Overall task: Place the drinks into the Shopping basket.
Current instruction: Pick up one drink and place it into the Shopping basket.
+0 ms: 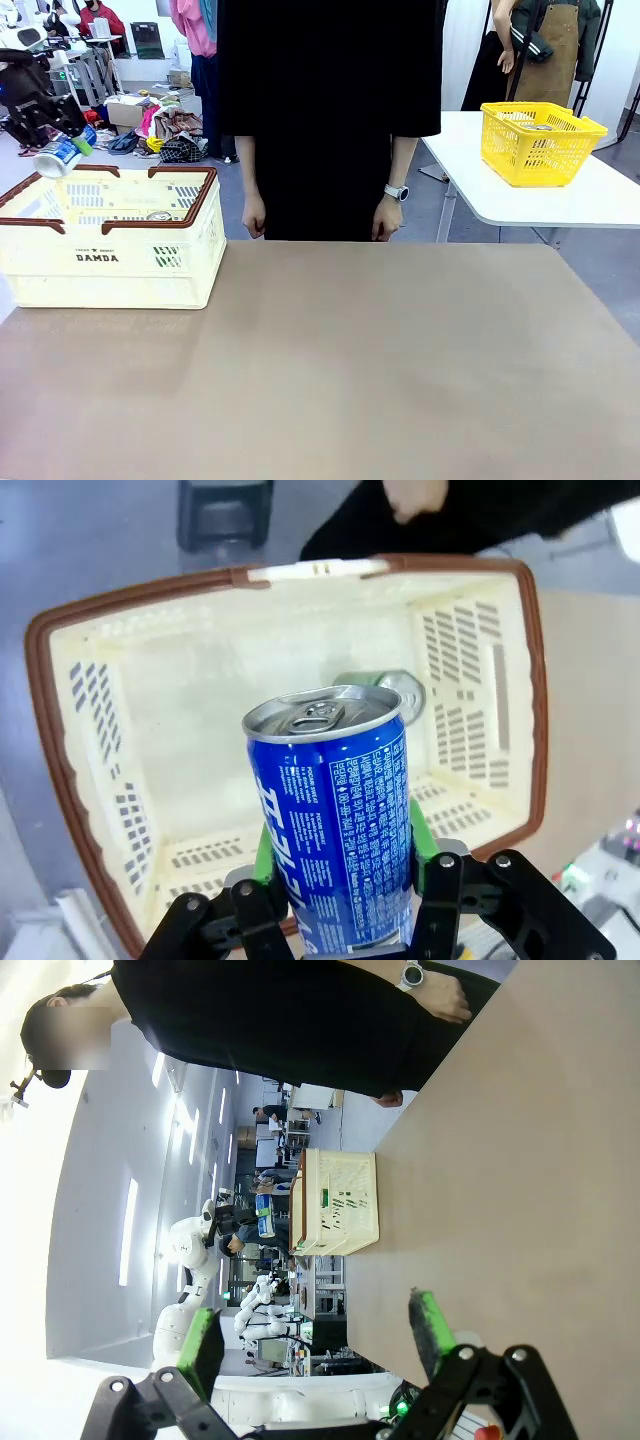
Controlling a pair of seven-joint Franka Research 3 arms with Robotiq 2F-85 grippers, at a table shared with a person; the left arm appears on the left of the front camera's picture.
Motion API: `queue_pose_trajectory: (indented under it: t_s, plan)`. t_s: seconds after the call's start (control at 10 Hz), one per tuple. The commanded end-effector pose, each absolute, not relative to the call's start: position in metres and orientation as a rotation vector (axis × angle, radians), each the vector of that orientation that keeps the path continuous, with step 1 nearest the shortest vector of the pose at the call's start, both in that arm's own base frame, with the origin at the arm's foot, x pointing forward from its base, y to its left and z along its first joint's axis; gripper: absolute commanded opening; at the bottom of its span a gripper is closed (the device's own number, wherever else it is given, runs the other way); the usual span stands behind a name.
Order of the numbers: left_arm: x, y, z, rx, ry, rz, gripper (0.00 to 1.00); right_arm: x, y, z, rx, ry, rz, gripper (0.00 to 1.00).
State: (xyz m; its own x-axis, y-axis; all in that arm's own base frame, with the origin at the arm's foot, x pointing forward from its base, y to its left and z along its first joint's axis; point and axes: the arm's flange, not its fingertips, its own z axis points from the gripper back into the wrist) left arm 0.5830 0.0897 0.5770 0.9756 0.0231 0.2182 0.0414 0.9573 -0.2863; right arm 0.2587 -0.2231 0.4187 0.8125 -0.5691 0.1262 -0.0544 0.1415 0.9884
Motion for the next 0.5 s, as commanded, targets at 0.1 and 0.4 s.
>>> queue_pose_trajectory:
  t_s: [0.1,0.4]
  plan:
    - [0.5793,0.0955,0.5779,-0.303,-0.207,-0.077,0.00,0.2588,-0.2231,0.4210,1.401,-0.552,-0.393,1.00]
    - [0.5815,0.0905,0.5736,-0.296,-0.205,-0.044,0.00,0.2588,-0.2231,0.4210,1.401,-0.552,-0.393,1.00]
